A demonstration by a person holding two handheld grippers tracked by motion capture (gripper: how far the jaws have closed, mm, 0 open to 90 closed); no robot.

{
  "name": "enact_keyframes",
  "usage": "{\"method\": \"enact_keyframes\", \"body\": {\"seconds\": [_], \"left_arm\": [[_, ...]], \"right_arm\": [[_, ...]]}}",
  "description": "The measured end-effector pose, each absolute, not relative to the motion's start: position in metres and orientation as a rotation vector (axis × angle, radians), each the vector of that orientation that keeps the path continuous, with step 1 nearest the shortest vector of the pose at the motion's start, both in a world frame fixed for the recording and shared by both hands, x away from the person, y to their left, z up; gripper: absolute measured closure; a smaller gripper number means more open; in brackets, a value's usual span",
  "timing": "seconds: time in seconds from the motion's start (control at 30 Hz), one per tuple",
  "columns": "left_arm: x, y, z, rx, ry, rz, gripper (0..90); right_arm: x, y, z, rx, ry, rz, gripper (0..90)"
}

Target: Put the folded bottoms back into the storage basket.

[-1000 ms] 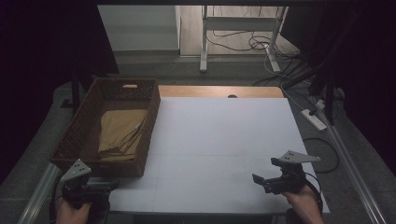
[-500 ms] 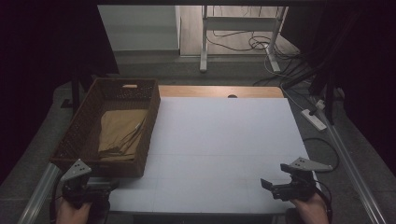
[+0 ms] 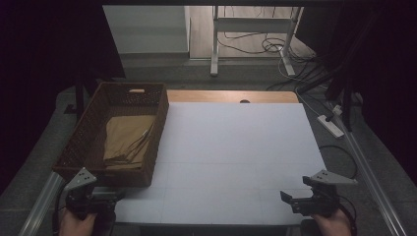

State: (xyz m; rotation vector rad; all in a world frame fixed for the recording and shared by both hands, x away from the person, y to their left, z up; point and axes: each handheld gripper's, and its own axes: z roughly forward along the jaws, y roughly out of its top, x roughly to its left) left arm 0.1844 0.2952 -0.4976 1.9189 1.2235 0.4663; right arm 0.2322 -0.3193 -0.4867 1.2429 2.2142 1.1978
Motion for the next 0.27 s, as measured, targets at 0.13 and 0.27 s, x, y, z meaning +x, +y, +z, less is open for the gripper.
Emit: {"method": "enact_keyframes", "body": {"seconds": [0.13, 0.27], "left_arm": [[0.1843, 0.2955, -0.4978, 1.918, 1.223, 0.466, 1.3], [0.1848, 0.2956, -0.4975, 1.914, 1.225, 0.462, 1.3]], "right_arm": [[0.2307, -0.3185, -0.4868, 1.239, 2.215, 1.177, 0.3], [0.2318, -0.3187, -0.4874, 1.243, 2.224, 1.170, 0.3]]}}
